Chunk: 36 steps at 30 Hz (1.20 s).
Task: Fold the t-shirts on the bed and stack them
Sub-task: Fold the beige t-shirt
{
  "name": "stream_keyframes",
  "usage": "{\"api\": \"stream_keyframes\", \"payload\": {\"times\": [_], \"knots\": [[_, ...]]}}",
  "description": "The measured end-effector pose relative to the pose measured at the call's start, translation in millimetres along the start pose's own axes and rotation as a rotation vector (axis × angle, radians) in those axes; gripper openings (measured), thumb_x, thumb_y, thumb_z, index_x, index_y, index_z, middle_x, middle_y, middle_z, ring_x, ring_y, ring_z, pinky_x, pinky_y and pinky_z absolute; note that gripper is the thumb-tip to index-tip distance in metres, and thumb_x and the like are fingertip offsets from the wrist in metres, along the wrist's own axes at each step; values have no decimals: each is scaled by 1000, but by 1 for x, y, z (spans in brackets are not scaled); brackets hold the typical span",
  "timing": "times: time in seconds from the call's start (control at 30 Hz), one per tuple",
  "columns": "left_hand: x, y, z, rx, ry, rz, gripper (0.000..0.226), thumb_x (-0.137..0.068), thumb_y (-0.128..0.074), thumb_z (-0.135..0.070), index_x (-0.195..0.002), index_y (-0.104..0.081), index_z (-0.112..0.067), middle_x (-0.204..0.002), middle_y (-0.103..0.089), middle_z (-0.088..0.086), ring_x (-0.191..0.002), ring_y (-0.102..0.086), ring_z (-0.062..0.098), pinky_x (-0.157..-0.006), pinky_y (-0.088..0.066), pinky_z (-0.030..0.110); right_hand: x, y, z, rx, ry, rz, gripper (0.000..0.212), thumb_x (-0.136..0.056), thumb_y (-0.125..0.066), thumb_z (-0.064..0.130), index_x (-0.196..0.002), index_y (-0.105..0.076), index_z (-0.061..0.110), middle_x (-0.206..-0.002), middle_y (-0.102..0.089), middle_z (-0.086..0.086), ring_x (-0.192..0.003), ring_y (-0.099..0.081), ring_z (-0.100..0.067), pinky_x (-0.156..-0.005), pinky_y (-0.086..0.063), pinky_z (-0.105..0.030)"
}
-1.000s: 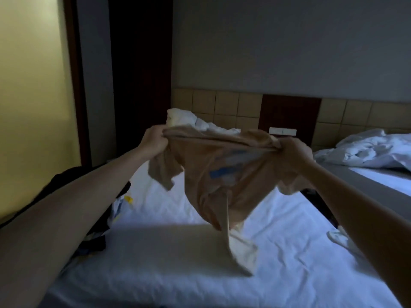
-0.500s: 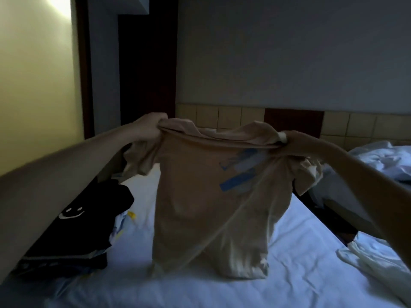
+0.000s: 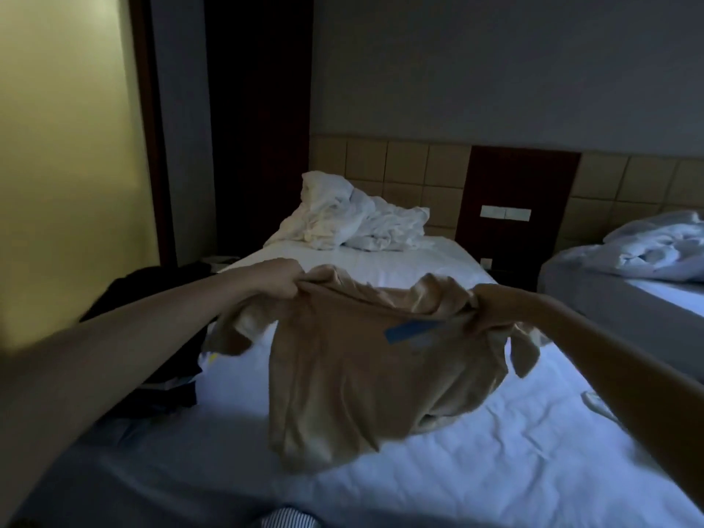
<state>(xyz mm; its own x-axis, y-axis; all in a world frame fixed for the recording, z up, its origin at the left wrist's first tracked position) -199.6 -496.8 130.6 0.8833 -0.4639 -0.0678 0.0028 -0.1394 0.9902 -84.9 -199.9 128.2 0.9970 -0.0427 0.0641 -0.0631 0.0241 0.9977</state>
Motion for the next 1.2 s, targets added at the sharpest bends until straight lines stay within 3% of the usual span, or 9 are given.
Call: {"api": "stream_keyframes", "payload": {"times": [0.1, 0.23, 0.37, 0.43, 0.53, 0.7, 0.87, 1.13, 1.2], "knots": [[-14, -12, 11, 299, -42, 65, 20, -94, -45, -10, -76, -53, -12, -77, -51, 6, -69, -47, 23, -62, -39, 30, -12, -12, -13, -286, -8, -92, 8, -85, -66, 15, -84, -60, 11, -78, -56, -2, -79, -53, -18, -75, -42, -29], [-16, -29, 13, 526, -45, 268, 15, -88, -64, -32, -90, -63, -17, -89, -64, -4, -79, -61, 13, -77, -50, 29, -6, -30, -10, -1043, -2, 101, 15, -90, -54, -2, -102, -59, 6, -91, -67, -8, -78, -67, -15, -65, -56, -21], [-39, -49, 20, 336, -103, 453, 38, -72, -77, -40, -102, -65, -20, -108, -66, 3, -94, -63, 18, -82, -51, 30, -25, -46, -8, -822, 24, 225, 14, -88, -58, -1, -90, -60, 12, -75, -68, 2, -65, -66, -1, -56, -49, -14], [-70, -50, 21, 152, -149, 295, 9, -82, -69, -19, -88, -64, -14, -91, -63, 7, -77, -59, 19, -70, -47, 31, -57, -46, -17, -566, 30, 61, 11, -84, -66, 3, -88, -61, 11, -81, -64, 1, -81, -63, -10, -67, -47, -19], [-116, -17, 21, 58, -130, -48, 29, -87, -57, -13, -61, -45, -16, -64, -46, 4, -57, -43, 17, -55, -32, 30, -107, -18, -33, -376, -47, -248, 19, -82, -69, 11, -96, -55, 12, -89, -55, -5, -87, -52, -20, -75, -40, -28], [-164, 75, 32, 178, 17, -691, 21, -93, -47, -31, -80, -55, -17, -81, -58, 2, -76, -57, 24, -66, -46, 36, -142, 84, -48, -293, -78, -876, 5, -88, -49, 5, -92, -52, 5, -91, -61, -16, -84, -58, -30, -64, -36, -30], [-156, 95, 23, 43, -20, -1040, 14, -88, -53, -21, -94, -61, -11, -91, -61, 8, -87, -58, 30, -64, -41, 34, -142, 110, -50, -174, -38, -1110, 17, -80, -47, -8, -95, -54, -5, -100, -56, -26, -95, -50, -40, -70, -34, -38], [-110, -142, 50, -29, -107, -139, 63, -79, -67, -50, -135, -46, -30, -135, -52, -3, -122, -51, 23, -92, -41, 31, -137, -140, -51, 72, -18, 80, 79, -83, -62, 50, -148, -20, 35, -150, -30, 1, -138, -27, -21, -108, -23, -35], [-87, -192, 50, 7, -114, -53, 63, -79, -61, -58, -133, -51, -28, -131, -55, -4, -122, -51, 20, -91, -38, 26, -120, -197, -40, -14, -24, 143, 74, -85, -55, 55, -146, -14, 44, -154, -18, 10, -141, -19, -20, -110, -18, -39]]}}
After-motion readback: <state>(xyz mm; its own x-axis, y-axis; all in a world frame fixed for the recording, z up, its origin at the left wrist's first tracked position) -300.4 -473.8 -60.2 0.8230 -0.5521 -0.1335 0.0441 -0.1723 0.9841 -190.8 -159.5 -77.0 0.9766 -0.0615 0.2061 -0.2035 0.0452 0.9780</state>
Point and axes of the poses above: each hand's wrist, its own x-axis away from the middle knuckle, its own y-axis out of the back of the hand, z = x × y, the point moved 7 cm from there along -x, towards the middle knuckle
